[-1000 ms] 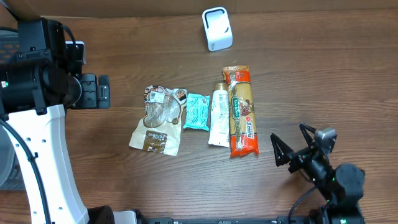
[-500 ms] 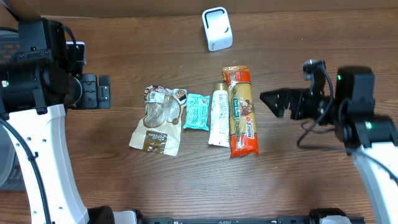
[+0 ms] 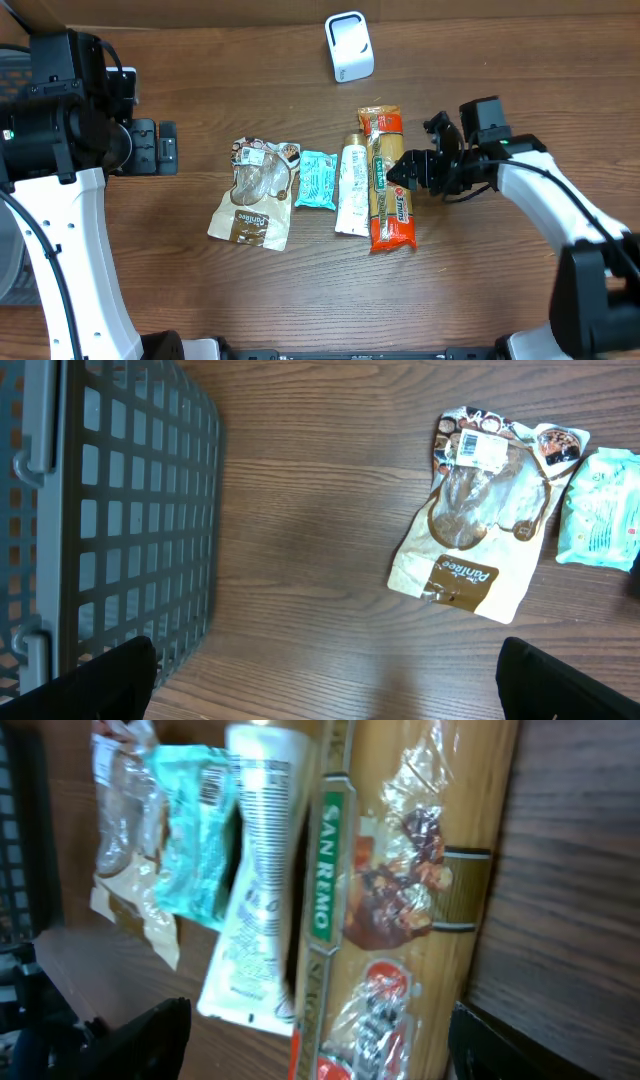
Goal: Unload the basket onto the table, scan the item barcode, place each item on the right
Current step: 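Move the right gripper over the spaghetti package and grasp it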
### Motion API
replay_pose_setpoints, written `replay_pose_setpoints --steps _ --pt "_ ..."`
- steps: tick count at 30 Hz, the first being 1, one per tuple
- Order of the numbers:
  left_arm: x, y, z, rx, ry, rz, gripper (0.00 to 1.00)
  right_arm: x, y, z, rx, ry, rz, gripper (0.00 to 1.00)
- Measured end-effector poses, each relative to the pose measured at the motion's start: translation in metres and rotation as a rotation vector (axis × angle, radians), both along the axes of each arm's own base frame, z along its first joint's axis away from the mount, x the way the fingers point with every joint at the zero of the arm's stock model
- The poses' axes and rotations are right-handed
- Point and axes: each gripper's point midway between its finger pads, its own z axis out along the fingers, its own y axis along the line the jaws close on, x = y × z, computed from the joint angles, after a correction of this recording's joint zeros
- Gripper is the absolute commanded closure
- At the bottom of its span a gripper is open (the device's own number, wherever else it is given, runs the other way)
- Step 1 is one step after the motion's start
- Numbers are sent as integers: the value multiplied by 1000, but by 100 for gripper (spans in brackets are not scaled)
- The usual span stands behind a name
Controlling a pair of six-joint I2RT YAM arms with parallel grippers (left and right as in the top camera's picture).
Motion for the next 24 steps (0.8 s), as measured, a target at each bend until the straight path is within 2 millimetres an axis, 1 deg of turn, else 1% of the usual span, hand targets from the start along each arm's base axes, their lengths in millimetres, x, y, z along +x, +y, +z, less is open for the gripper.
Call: replay_pose_setpoints --steps 3,6,9,12,15,17,18,19,20,21,22,24 --pt "0 0 0 0 0 0 0 -1 1 -24 -3 52 13 20" --pt "0 0 0 0 0 0 0 0 1 -38 -9 64 31 25" --pt "0 0 0 0 0 0 0 1 2 -42 -9 60 38 28" --pt "0 0 0 0 0 0 0 2 2 -52 -12 71 42 30" --pt "0 0 0 0 0 0 0 1 5 -58 1 86 50 36" --pt "0 0 0 0 0 0 0 2 8 -59 6 88 58 46" --pt "0 0 0 0 0 0 0 2 11 -60 9 84 70 55" --pt "0 0 0 0 0 0 0 1 14 -62 6 84 79 62" --pt "0 0 0 0 0 0 0 0 17 -64 1 87 87 82" --pt "0 0 0 0 0 0 0 -2 22 -66 6 91 99 86" --pt "0 0 0 0 1 0 1 -3 24 -66 10 97 97 96" --pt "0 0 0 0 0 0 0 -2 26 -62 31 105 89 96"
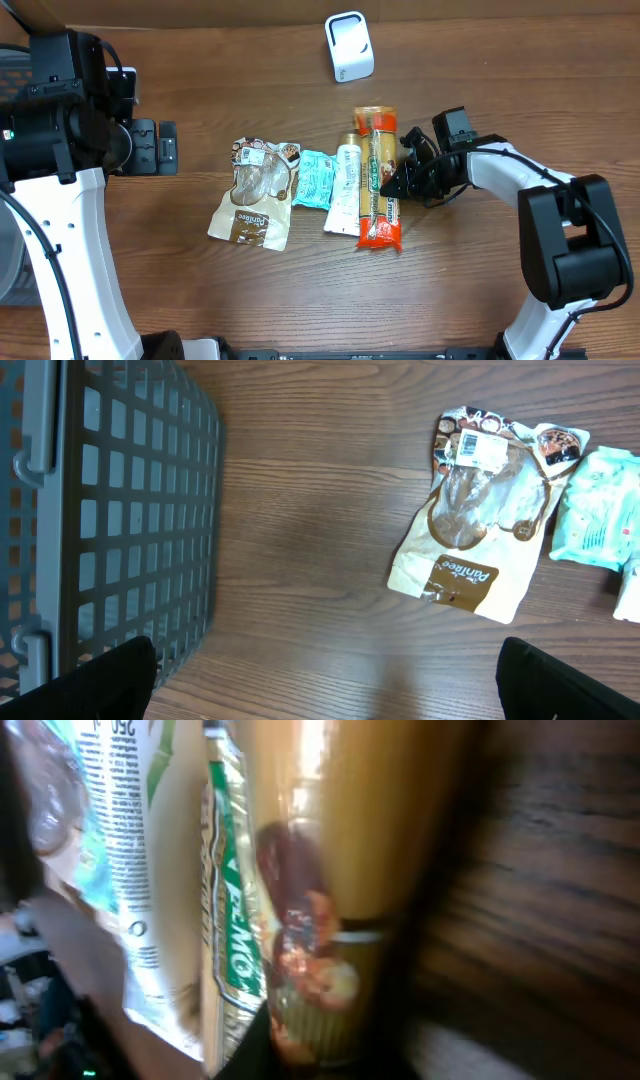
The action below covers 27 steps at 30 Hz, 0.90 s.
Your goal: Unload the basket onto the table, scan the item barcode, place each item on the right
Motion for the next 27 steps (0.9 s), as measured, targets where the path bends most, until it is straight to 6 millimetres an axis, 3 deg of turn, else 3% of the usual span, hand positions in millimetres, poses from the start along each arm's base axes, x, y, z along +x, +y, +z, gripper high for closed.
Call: replay_pose_setpoints --steps 8,14,15,18,20,24,27 --pt "0 0 0 0 0 0 1 -4 -13 13 -91 75 -25 96" --pt "0 0 0 0 1 0 0 1 -62 53 -582 9 -77 96" --pt "0 0 0 0 1 0 0 -3 -68 59 -728 -31 -73 96" --pt "0 0 0 0 0 0 0 -14 -60 64 -915 -120 -18 94" --pt "0 0 0 0 0 0 1 -19 -41 65 -988 -201 38 83" --pt "0 0 0 0 1 0 0 -30 -17 53 -1051 -254 126 66" --pt "0 0 0 0 0 0 0 -38 -4 41 -1050 -247 165 62"
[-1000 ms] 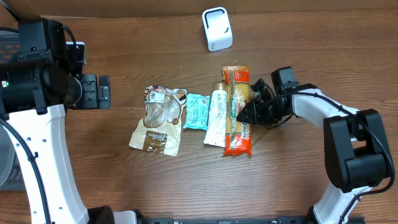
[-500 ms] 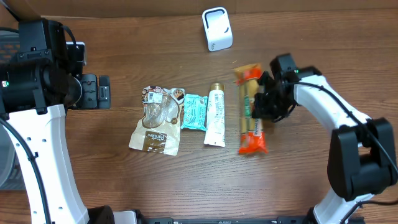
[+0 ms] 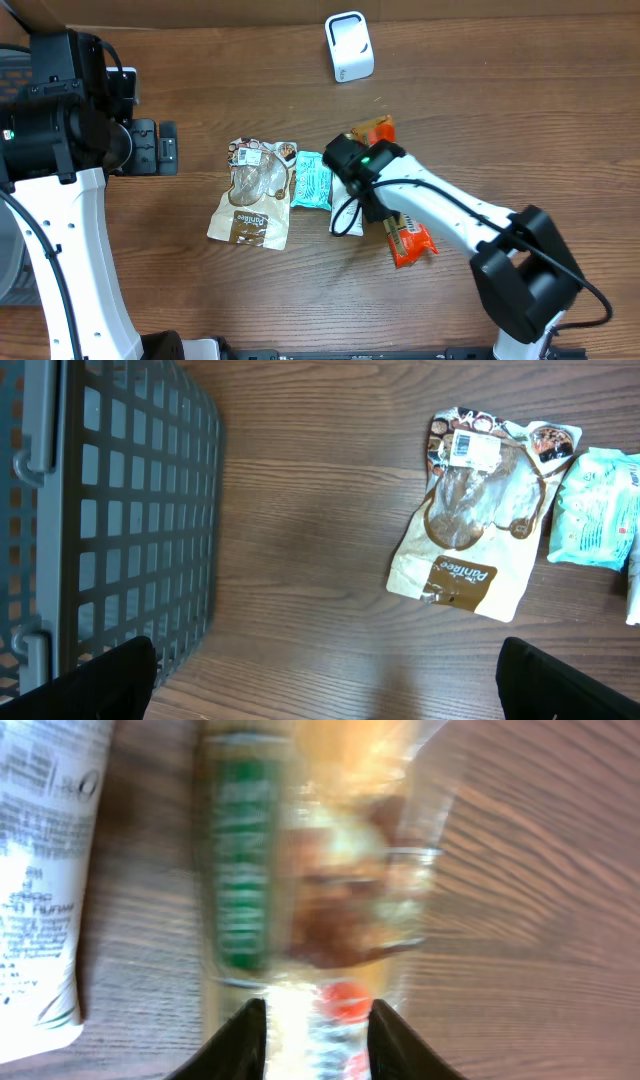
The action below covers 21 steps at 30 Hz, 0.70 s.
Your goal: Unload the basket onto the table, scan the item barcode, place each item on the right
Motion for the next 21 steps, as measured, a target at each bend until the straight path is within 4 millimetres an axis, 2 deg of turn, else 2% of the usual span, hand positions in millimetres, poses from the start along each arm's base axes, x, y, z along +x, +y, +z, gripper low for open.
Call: replay_pose_setpoints --steps 3,5,7,9,12,17,21 --pt "0 0 0 0 0 0 0 -14 30 -8 96 47 30 61" --pt "0 0 0 0 0 0 0 -22 58 -7 199 78 59 60" --pt "0 0 0 0 0 0 0 -26 74 -3 255 98 74 53" --pt "0 0 0 0 0 0 0 -26 81 2 292 109 74 48" --pt "0 0 0 0 0 0 0 -15 67 3 280 110 55 42" --pt "0 0 0 0 0 0 0 1 41 4 193 87 93 42" --pt "0 0 0 0 0 0 0 6 37 -1 136 65 129 42"
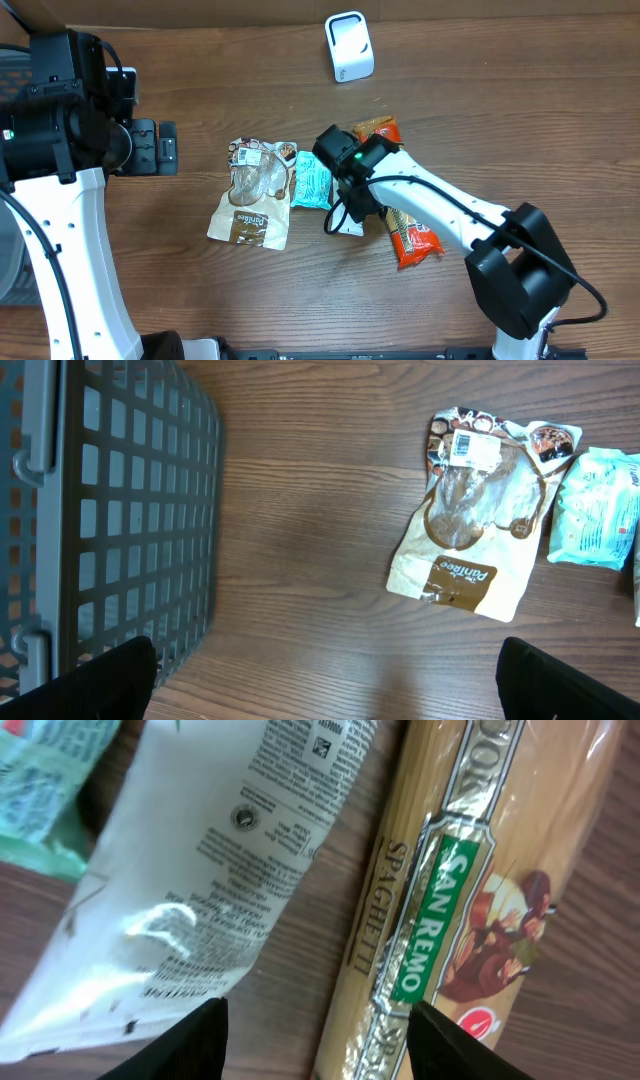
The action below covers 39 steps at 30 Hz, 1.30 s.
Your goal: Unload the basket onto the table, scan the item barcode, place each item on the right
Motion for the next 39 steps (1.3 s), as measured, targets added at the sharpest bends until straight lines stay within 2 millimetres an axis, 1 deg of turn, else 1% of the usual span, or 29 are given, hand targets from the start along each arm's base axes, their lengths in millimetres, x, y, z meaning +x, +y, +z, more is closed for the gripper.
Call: replay_pose_setpoints --steps 4,7,9,15,17,18,19,20,22,24,28,31,33,35,37,39 --pt "0 0 0 0 0 0 0 3 -12 -14 -84 -8 30 43" --pt "0 0 0 0 0 0 0 0 -23 -25 -138 -2 58 43" --pt "0 0 0 0 0 0 1 2 -28 -31 -167 -25 71 43" --pt "0 0 0 0 0 0 0 5 -41 -43 -217 -78 86 43" --pt "0 0 0 0 0 0 0 4 -43 -43 -218 -90 90 51" --pt "0 0 0 0 0 0 1 4 -44 -44 -225 -97 92 62" --pt "0 0 0 0 0 0 0 4 -45 -44 -229 -98 93 67" --pt "0 0 0 0 0 0 0 4 -45 -44 -232 -100 94 82" --pt "0 0 0 0 0 0 1 6 -49 -41 -251 -117 84 96" --pt "0 0 0 0 0 0 0 6 -53 -36 -265 -124 81 96" --pt "0 0 0 0 0 0 0 4 -54 -32 -272 -112 68 96" --pt "0 0 0 0 0 0 0 2 -48 -27 -211 -55 34 96" --pt "0 0 0 0 0 0 0 4 -34 -18 -82 -17 -10 96" --pt "0 0 0 0 0 0 0 6 -23 -6 70 23 -51 96" --pt "0 0 0 0 0 0 1 7 -18 14 237 68 -97 96" --pt "0 0 0 0 0 0 0 9 -21 33 389 117 -137 96"
